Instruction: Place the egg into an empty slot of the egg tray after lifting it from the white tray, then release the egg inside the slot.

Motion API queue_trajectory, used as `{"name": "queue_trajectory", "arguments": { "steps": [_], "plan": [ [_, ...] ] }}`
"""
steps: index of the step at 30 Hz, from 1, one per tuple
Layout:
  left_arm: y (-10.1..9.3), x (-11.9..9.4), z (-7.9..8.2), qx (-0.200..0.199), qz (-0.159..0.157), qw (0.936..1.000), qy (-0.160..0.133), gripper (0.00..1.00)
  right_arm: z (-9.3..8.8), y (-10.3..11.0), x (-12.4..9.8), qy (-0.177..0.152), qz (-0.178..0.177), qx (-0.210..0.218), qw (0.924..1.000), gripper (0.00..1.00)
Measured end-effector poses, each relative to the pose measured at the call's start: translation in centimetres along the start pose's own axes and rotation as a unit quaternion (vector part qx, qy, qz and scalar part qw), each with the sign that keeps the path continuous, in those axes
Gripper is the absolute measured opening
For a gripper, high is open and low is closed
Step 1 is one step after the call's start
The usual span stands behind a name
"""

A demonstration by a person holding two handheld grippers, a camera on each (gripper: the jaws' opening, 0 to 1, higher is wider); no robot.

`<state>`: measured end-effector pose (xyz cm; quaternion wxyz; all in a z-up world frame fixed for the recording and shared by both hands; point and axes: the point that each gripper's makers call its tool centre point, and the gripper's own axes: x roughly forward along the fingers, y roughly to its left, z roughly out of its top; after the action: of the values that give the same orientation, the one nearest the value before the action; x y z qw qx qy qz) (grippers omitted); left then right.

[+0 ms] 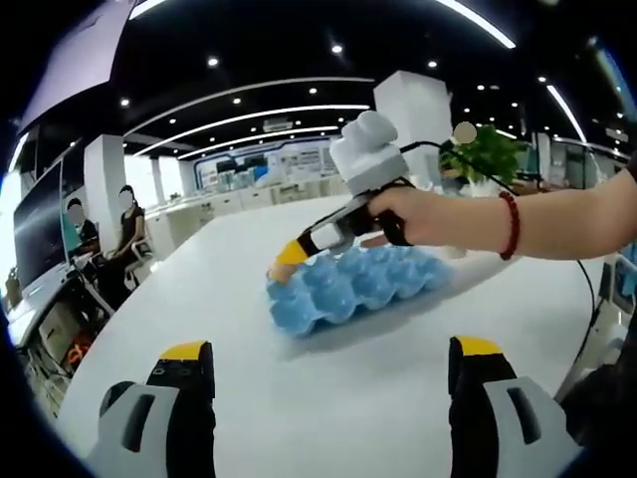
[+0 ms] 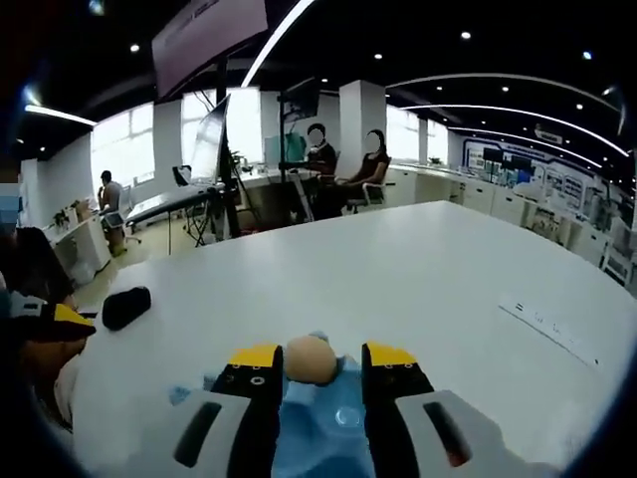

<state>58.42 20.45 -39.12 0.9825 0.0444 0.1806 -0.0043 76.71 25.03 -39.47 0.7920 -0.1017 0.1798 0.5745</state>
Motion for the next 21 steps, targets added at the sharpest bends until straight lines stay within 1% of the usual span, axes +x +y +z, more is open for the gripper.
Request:
{"name": "queue_trajectory", "arguments": {
  "steps": [2, 4, 10, 17, 21],
  "plan": [
    [0.0, 0.0, 0.0, 0.001, 0.0, 1.0, 0.001, 1.0, 0.2, -0.2, -0.1, -0.001, 0.003, 0.011, 0.9999, 0.33],
    [0.0, 0.0, 0.0, 0.002, 0.001, 1.0, 0.001, 1.0, -0.1, -0.3, -0.4, 0.002, 0.005, 0.015, 0.9999, 0.33],
    [-0.2, 0.2, 0.0, 0.003, 0.0, 1.0, 0.001, 1.0, -0.2, -1.4, -1.2, 0.0, -0.006, 0.009, 0.9999, 0.33],
    [-0.6, 0.4, 0.1, 0.005, -0.004, 1.0, 0.001, 1.0, -0.6, -2.6, -3.3, -0.003, -0.022, 0.004, 0.9997, 0.33],
    [-1.0, 0.6, 0.2, 0.004, -0.007, 1.0, -0.002, 1.0, -0.9, -3.3, -4.1, -0.004, -0.03, 0.008, 0.9995, 0.33]
  ]
}}
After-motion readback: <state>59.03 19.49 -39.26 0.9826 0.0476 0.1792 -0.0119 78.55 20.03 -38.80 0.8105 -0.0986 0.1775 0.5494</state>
